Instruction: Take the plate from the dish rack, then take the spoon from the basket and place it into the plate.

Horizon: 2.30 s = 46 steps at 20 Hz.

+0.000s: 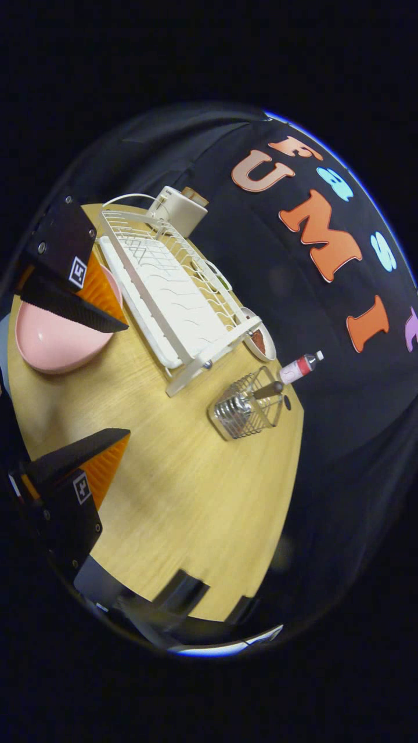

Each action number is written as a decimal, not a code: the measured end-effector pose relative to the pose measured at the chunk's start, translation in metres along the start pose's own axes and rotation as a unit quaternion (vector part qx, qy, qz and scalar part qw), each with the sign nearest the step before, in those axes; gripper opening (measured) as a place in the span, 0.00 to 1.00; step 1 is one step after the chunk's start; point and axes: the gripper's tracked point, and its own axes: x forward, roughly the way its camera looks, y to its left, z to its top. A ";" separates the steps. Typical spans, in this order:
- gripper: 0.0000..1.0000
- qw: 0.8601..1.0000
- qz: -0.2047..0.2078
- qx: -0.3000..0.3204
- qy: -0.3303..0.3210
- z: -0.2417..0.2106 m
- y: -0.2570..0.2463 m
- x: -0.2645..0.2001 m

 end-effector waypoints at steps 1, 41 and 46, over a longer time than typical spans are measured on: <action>0.98 1.000 -0.007 -0.016 -0.016 0.016 -0.006 0.000; 0.06 0.957 0.012 -0.207 -0.201 0.186 0.015 0.029; 0.06 0.953 0.014 -0.205 -0.221 0.191 0.034 -0.014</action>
